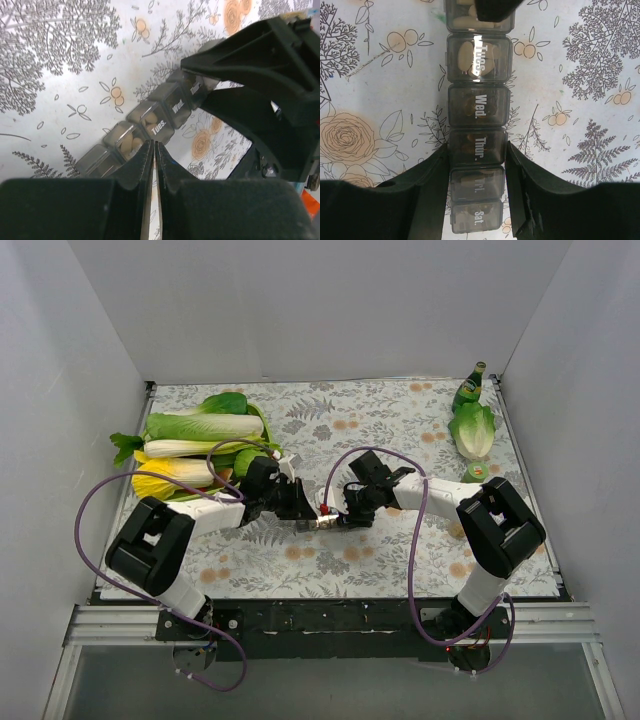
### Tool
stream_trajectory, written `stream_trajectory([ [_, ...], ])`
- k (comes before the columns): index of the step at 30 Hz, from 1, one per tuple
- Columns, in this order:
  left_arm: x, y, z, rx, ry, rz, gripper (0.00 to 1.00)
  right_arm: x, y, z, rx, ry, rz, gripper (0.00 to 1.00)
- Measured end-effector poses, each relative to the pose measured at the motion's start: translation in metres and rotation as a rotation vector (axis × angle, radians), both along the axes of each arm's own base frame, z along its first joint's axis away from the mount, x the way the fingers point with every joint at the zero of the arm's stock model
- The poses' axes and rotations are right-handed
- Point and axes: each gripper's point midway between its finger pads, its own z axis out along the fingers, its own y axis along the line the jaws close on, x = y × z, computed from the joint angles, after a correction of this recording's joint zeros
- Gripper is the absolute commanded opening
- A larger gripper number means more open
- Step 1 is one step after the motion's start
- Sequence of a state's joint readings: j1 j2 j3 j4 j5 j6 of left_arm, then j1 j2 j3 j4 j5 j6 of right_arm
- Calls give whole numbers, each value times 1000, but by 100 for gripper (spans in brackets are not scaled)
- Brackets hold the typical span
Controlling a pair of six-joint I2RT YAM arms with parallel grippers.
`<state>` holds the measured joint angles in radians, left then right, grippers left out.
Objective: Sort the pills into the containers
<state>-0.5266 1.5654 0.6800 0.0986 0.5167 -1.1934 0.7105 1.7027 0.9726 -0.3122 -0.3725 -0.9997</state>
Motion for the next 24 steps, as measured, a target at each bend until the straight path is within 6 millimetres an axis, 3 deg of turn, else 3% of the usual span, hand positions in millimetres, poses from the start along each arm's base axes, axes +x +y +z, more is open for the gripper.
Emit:
stream_trajectory([
  [7,17,-7,26,-21,-50,19,2,0,0,0,-2,-1,-2,37],
  [12,19,-9,35,-31,-61,21,2,0,0,0,-2,-1,-3,37],
  [19,13,-6,25,-15,-21,16,1,1,1,0,-2,0,-3,36],
  [24,2,-2,-12,41,84,-8,0,1,1,0,-3,-1,-5,36],
])
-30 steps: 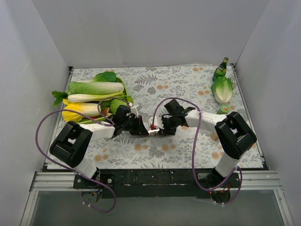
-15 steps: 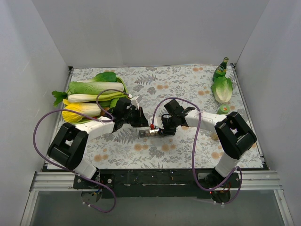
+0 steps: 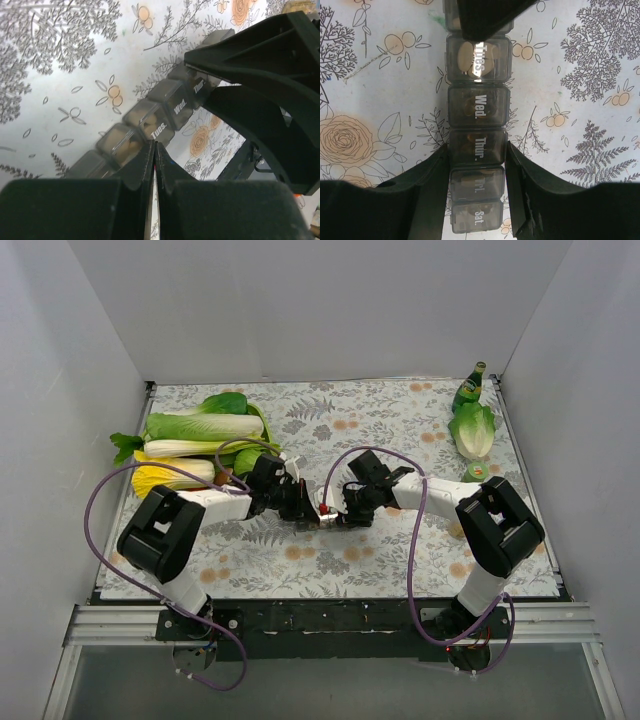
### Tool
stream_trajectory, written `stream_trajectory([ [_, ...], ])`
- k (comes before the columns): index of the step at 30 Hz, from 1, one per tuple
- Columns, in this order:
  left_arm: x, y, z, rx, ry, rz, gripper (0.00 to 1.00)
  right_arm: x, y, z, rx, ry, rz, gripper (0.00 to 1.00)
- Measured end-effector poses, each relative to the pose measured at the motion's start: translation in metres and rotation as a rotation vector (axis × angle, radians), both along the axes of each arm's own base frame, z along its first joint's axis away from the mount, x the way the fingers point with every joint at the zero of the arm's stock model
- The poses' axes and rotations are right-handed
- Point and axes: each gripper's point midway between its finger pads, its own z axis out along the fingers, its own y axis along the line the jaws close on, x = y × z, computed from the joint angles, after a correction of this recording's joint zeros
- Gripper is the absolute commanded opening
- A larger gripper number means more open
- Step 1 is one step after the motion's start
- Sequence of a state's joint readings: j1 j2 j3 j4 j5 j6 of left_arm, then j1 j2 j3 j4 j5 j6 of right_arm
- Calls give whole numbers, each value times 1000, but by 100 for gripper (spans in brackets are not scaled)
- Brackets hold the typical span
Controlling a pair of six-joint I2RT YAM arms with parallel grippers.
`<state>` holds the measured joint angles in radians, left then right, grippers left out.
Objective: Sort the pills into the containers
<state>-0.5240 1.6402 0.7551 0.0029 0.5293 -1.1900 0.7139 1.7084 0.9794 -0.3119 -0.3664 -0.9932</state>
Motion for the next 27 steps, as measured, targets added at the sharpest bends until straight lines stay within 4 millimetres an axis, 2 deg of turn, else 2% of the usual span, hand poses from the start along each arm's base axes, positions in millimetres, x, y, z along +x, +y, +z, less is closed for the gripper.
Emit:
stream_trajectory([
  [3,1,-6,0,-16,10,-21,0,0,0,0,-1,0,-2,36],
  [11,1,-5,3,-17,5,-19,1,1,0,0,-2,1,-4,36],
  [14,2,-3,11,-12,-8,-3,1,1,1,0,-2,4,-10,37],
  [22,4,-7,51,-81,-71,6,0,2,2,0,-2,8,-19,36],
  [27,1,-5,50,-76,-65,10,0,2,2,0,-2,8,-19,36],
])
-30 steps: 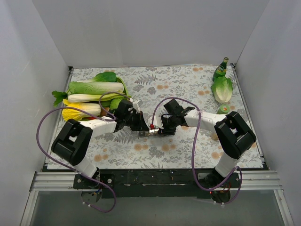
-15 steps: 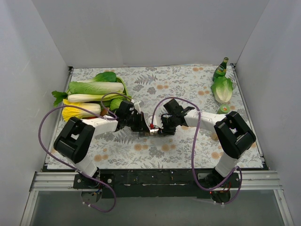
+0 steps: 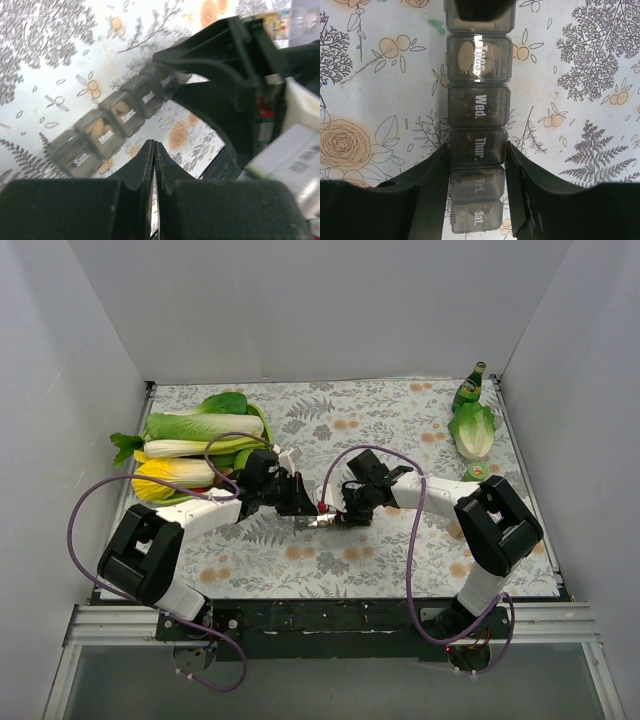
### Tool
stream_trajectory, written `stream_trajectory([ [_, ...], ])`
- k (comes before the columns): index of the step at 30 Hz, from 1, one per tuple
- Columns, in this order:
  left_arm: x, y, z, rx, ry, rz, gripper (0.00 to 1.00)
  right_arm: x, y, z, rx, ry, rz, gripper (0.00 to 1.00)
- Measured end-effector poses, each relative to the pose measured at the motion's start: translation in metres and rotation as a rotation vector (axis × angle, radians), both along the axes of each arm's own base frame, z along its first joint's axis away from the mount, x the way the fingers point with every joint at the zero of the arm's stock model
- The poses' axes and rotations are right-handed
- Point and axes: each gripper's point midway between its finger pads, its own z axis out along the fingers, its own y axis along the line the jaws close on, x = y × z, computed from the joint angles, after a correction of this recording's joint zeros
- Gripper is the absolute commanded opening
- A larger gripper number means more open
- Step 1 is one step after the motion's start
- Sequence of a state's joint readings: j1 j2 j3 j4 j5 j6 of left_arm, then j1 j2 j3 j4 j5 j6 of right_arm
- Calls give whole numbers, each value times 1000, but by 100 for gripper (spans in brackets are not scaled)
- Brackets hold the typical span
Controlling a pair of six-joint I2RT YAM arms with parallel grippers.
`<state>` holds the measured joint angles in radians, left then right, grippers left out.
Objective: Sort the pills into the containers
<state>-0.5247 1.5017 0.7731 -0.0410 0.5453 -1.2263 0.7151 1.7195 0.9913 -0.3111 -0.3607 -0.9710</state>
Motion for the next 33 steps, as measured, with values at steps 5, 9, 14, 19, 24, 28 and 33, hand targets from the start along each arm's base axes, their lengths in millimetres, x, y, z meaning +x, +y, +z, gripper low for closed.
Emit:
stream_trajectory([
  [5,-10,12,-33,68,60,17,0,0,0,0,-1,0,0,36],
  [9,-25,20,-67,120,152,6,0,4,1,0,1,-13,-14,36],
  [14,-30,19,-72,113,178,-13,0,6,1,0,2,-15,-25,36],
  [19,-26,20,-60,113,144,0,0,6,1,1,3,-15,-26,36],
  [24,-10,17,-18,43,44,31,0,6,1,0,2,-15,-26,36],
  [28,8,16,9,-16,-17,68,0,6,1,0,2,-15,-26,36],
  [33,22,13,19,-37,-37,87,0,6,1,0,2,-15,-26,36],
])
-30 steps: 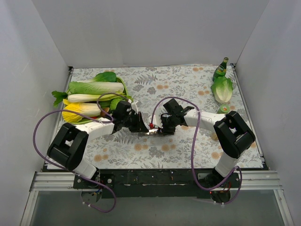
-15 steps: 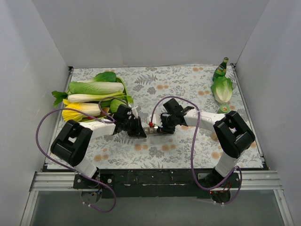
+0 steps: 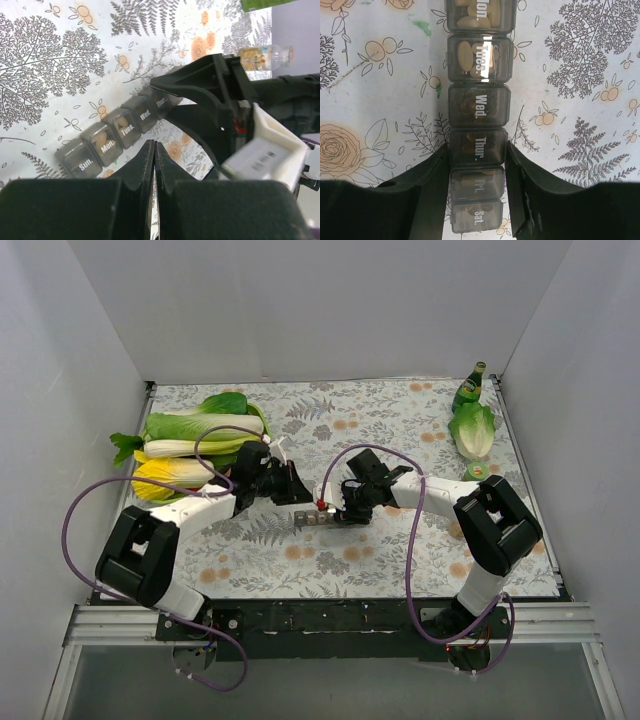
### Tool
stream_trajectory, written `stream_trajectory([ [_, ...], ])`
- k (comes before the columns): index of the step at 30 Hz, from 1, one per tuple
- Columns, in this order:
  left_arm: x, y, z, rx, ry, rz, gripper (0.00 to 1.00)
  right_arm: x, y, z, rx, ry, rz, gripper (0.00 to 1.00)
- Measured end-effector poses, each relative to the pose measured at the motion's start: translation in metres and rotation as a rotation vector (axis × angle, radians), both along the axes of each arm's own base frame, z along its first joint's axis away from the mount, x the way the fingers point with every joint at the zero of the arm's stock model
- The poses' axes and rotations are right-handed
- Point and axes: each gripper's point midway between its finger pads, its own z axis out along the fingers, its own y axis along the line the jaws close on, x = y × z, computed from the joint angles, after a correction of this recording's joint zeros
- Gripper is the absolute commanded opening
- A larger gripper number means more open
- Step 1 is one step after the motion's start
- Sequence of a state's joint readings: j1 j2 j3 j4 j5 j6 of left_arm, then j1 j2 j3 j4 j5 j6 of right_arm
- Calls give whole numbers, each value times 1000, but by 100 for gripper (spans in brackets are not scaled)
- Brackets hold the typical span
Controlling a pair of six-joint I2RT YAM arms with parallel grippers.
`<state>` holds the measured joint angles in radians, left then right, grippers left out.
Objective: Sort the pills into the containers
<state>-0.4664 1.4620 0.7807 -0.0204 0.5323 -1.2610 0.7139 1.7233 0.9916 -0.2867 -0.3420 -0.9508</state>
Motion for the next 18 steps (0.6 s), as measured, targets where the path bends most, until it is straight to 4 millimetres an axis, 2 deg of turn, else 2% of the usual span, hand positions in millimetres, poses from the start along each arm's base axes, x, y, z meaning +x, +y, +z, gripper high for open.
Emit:
stream_trajectory([
  [2,3,-2,-7,8,11,-1,0,0,0,0,0,0,0,36],
  [5,1,0,-36,47,73,-7,0,0,0,0,0,0,-1,36],
  [8,-15,6,-69,82,167,-24,0,0,0,0,0,1,-2,36],
  [13,-20,3,-70,53,158,-51,1,0,0,0,0,1,-2,37],
  [17,-20,5,-65,52,137,-42,18,0,0,0,0,2,-2,40],
  [18,-19,7,-62,56,123,-34,31,0,0,0,0,1,-2,42],
])
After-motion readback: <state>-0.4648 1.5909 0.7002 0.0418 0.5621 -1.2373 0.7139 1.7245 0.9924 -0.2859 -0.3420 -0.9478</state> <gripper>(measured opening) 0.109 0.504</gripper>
